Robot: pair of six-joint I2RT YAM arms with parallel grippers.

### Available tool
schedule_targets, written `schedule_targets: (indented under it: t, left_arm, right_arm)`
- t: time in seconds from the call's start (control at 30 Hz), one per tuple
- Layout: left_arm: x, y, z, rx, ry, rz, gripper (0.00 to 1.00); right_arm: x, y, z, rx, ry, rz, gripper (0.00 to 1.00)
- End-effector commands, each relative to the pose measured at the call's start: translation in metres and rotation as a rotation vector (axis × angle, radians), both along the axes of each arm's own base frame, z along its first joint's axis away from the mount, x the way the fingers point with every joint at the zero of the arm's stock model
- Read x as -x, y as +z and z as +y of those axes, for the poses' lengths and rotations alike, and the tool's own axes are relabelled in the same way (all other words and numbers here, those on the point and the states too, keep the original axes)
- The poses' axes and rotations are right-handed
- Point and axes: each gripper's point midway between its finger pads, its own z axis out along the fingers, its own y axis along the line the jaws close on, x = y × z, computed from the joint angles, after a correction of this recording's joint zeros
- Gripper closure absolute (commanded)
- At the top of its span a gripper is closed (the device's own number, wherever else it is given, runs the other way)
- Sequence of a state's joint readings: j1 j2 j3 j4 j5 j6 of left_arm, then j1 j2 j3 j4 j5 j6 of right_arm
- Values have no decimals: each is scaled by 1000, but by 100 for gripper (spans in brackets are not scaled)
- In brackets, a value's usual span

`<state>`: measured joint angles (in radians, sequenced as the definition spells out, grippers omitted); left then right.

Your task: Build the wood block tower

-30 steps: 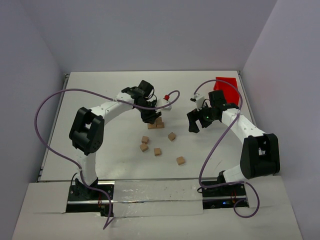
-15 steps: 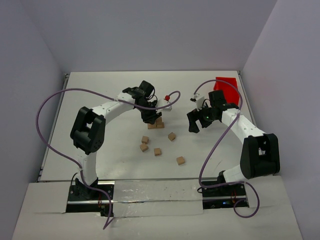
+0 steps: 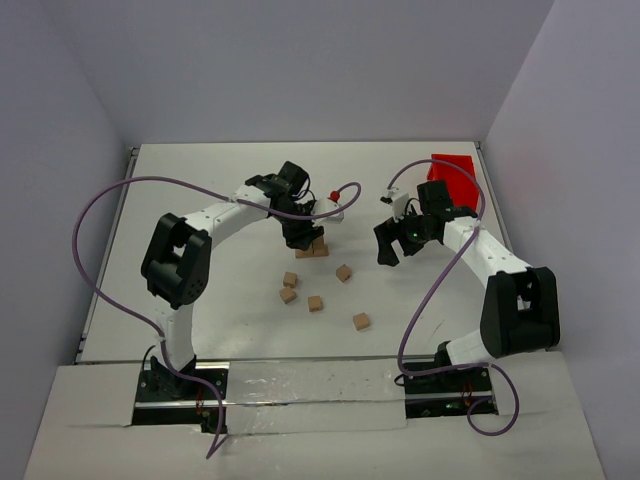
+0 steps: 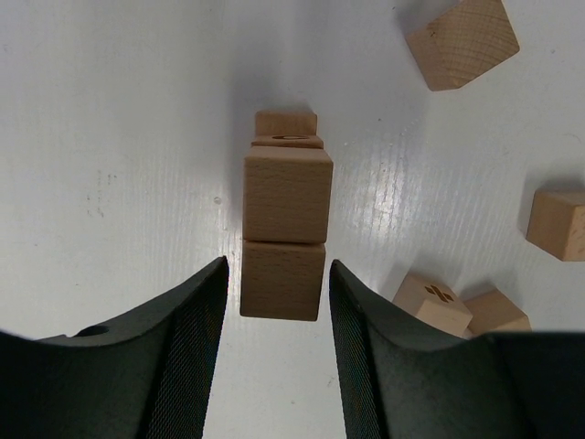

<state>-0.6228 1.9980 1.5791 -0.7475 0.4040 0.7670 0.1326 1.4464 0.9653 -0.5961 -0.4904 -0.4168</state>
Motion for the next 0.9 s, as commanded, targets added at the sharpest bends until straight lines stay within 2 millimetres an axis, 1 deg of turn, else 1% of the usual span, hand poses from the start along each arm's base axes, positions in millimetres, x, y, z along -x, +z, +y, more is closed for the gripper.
schedule_targets:
  t: [0.0,0.13,0.23,0.43,0.57,0.67,0.7,0.87]
  left_arm:
    - [-10,12,-14,42,-6,-45,46]
    - [-12,14,-14,47,-5,-55,49]
    - [-11,14,-15,47,-4,-52,50]
    - [-11,14,-15,48,-7,-52,50]
    - [-10,14,-15,47,-10,-51,47]
    - [-10,14,-15,45,-12,-55,40]
    - [-9,14,-16,46,-13,-56,35]
    - [-7,13,-12,39,-13,-58,23]
  right_arm:
    - [-11,15,0,-10,4,-41,0]
    - [-11,15,1,-12,5,-38,0]
    - [-11,15,1,-14,5,-37,0]
    - [-10,14,2,-15,7,-33,0]
    - [-10,14,2,-17,6,-31,0]
    - [-10,14,2,-16,7,-29,0]
    - [-10,14,2,-16,7,-29,0]
    - [-10,14,2,-17,7,-28,0]
